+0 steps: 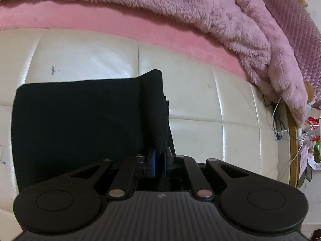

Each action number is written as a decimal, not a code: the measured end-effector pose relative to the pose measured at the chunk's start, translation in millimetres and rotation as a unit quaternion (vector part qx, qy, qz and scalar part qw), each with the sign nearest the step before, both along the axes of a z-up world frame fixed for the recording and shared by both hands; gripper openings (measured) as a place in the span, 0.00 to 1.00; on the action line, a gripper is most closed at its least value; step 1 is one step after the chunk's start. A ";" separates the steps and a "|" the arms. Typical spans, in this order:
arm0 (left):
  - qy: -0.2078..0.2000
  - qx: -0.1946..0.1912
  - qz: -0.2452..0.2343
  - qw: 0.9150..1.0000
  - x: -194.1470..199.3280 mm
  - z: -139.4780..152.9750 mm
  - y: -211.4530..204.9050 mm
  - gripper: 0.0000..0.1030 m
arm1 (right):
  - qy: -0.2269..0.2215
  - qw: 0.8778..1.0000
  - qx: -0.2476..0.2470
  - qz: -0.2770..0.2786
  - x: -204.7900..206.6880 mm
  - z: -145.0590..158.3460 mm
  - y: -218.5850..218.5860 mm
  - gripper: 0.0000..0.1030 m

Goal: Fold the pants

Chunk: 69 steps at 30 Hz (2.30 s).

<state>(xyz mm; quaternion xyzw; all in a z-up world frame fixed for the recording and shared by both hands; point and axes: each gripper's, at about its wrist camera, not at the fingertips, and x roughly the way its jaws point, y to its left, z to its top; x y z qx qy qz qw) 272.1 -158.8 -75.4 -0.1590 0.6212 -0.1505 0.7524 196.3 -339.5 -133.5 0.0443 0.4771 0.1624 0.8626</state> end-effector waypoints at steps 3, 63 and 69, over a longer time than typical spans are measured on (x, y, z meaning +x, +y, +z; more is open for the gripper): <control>0.006 -0.002 -0.006 1.000 0.6 -3.9 -2.1 0.08 | 0.002 1.000 -0.003 -0.007 1.1 0.5 -1.3 0.03; -0.145 0.012 0.019 0.989 -50.9 -19.0 141.6 0.44 | 0.007 0.999 -0.030 -0.045 -4.1 11.2 -6.5 0.30; -0.174 -0.038 0.056 0.982 -72.9 -13.3 162.7 0.62 | 0.023 0.996 0.069 -0.045 15.4 21.6 -27.8 0.49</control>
